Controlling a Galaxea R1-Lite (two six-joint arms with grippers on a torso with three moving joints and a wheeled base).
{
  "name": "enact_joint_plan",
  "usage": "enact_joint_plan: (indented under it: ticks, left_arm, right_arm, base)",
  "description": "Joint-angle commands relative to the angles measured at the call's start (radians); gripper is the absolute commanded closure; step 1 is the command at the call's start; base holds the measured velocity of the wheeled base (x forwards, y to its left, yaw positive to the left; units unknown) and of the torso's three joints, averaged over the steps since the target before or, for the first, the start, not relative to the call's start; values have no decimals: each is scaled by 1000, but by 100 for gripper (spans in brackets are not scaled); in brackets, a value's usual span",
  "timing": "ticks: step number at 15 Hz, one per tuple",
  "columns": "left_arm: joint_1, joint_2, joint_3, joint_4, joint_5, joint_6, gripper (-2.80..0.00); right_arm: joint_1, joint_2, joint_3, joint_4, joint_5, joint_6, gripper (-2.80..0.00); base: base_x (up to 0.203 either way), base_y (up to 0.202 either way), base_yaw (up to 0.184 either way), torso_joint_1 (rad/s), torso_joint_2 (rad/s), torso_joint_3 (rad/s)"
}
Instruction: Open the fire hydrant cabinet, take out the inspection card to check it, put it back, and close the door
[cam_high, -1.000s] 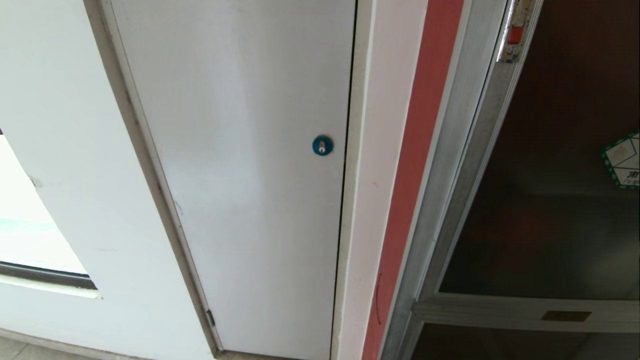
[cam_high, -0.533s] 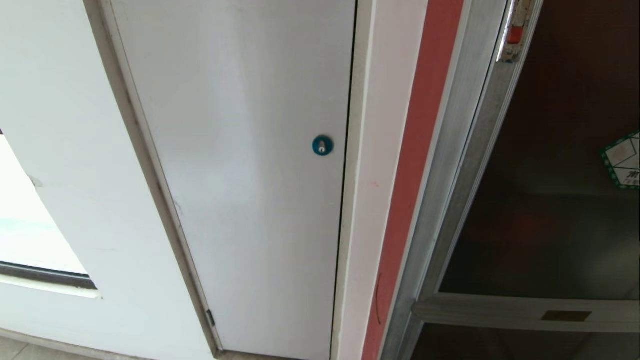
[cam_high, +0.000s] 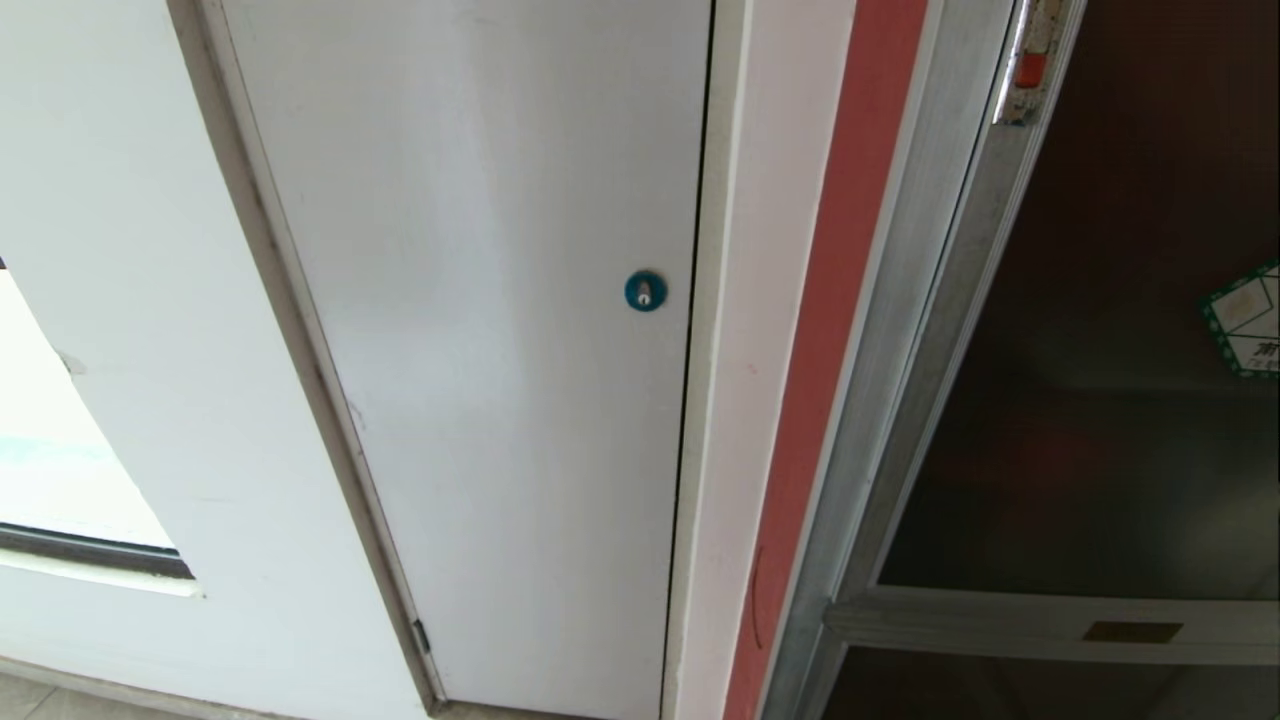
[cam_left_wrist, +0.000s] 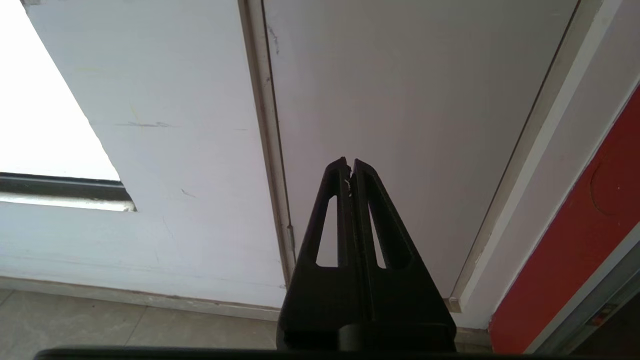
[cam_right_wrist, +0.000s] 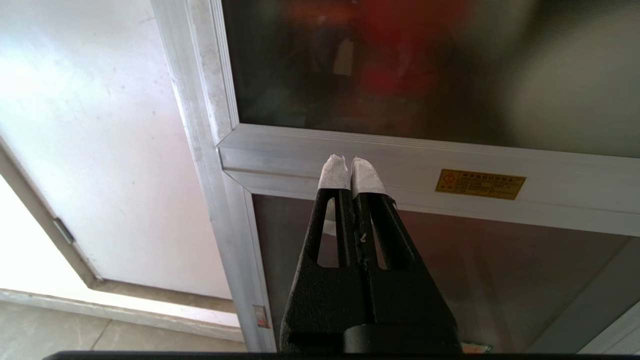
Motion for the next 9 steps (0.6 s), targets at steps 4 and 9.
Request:
enact_joint_plan:
  ticks: [4,9]
  left_arm:
    - [0,-1,6,0,0,0,0]
    - [1,-1,6,0,0,0,0]
  right_arm:
    - [0,-2,0,0,0,0,0]
    - [0,-2,2,1,0,-1,0]
  base:
    - [0,0,0,0,0,0]
    - [0,0,0,0,0,0]
